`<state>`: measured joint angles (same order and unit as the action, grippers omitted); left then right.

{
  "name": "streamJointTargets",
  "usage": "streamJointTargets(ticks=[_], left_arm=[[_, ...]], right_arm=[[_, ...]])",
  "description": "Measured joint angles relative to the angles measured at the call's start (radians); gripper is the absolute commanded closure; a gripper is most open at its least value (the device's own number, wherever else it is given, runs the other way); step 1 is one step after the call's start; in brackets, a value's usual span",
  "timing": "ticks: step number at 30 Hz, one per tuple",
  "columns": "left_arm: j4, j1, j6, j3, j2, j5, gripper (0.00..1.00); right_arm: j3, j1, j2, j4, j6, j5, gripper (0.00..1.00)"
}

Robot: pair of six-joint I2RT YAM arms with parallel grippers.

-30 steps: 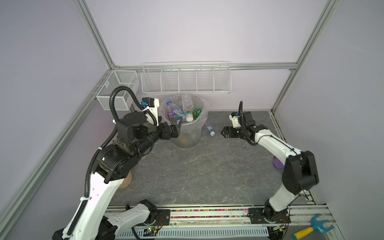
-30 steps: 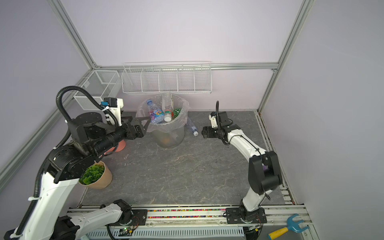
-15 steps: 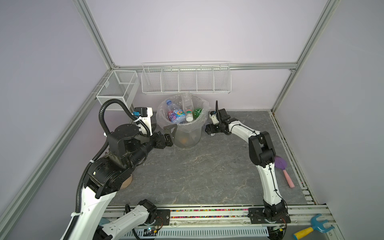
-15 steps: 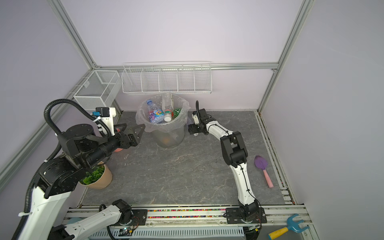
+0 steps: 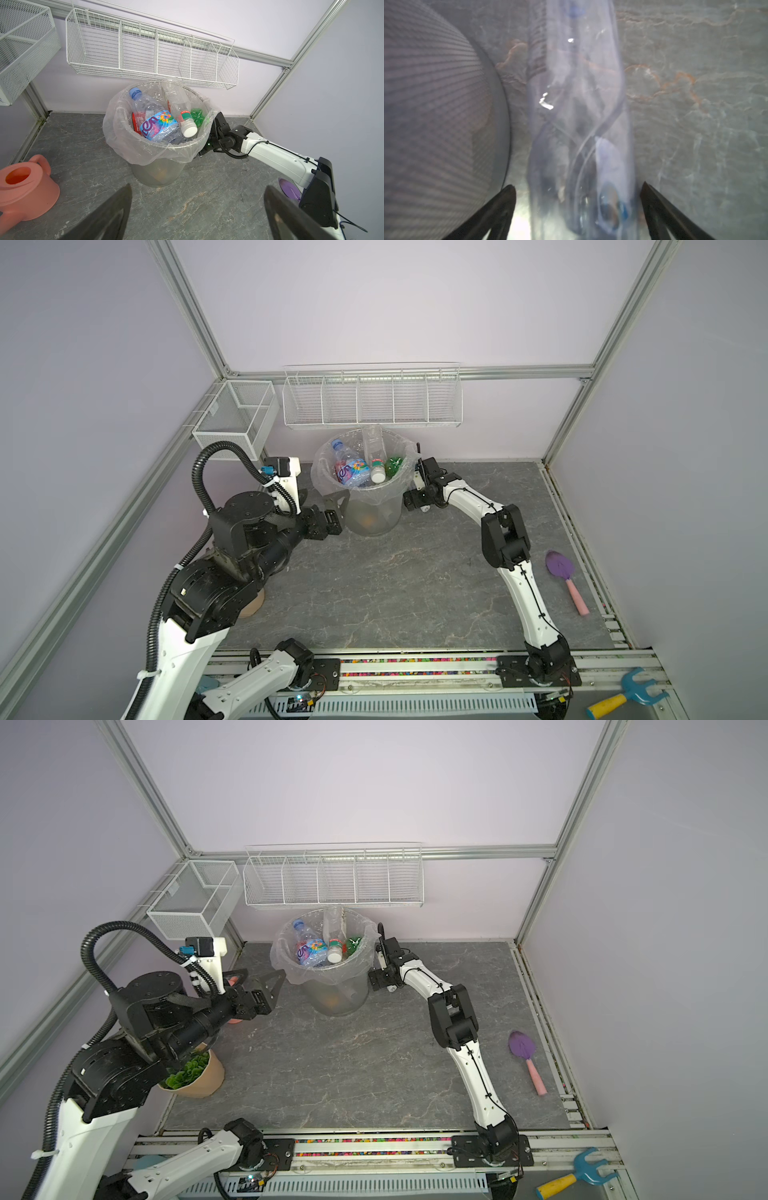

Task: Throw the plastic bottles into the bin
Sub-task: 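Lift the Ganten bottle with the right gripper over the bin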

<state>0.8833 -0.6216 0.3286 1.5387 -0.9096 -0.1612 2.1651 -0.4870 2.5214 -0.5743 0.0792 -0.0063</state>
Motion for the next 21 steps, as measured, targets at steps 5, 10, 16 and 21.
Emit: streamJointTargets(ticks=[5,10,16,21], left_arm=[[0.009,0.0,0.0,0.0,0.008,-0.004,0.03],[0.008,0.0,0.0,-0.001,0.025,-0.007,0.03],[0.009,0.0,0.001,-0.006,0.05,-0.007,0.03],[0.006,0.0,0.002,-0.011,0.064,-0.006,0.04]], right_arm=[[-0.087,-0.008,-0.043,0.035,0.002,0.047,0.46],[-0.377,-0.006,-0.236,0.076,0.034,0.082,0.49],[-0.69,-0.004,-0.618,0.086,0.085,0.14,0.51],[-0.631,-0.022,-0.925,0.075,0.096,0.153,0.5]])
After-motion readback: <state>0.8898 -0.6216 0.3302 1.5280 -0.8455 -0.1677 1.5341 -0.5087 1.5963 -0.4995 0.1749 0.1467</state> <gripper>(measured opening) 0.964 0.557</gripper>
